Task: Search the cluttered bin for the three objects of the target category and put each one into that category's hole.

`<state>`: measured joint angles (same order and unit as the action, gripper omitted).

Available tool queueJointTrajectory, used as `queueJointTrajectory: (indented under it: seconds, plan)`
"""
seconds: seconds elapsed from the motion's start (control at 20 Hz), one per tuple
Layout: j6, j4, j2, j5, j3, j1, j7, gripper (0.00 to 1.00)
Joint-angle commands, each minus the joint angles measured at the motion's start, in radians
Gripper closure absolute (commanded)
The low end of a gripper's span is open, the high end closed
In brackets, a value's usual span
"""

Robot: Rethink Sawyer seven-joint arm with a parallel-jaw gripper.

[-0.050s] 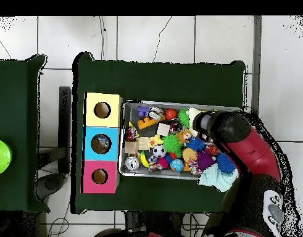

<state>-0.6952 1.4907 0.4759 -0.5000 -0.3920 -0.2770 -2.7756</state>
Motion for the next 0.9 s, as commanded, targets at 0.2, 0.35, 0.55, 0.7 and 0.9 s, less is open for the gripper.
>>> queueJointTrajectory:
  seconds: [0.2, 0.35, 0.55, 0.7, 0.9]
  plan:
    - [-0.019, 0.08, -0.058, -0.055, 0.026, -0.016, -0.228, 0.0]
    - [-0.005, 0.038, -0.098, -0.039, 0.049, -0.062, -0.163, 0.0]
    - [0.086, 0.014, -0.148, -0.032, 0.117, -0.132, -0.057, 0.0]
    - [0.068, -0.019, -0.165, -0.013, 0.129, -0.162, -0.02, 0.0]
    - [0.021, -0.064, -0.178, 0.014, 0.124, -0.184, 0.0, 0.0]
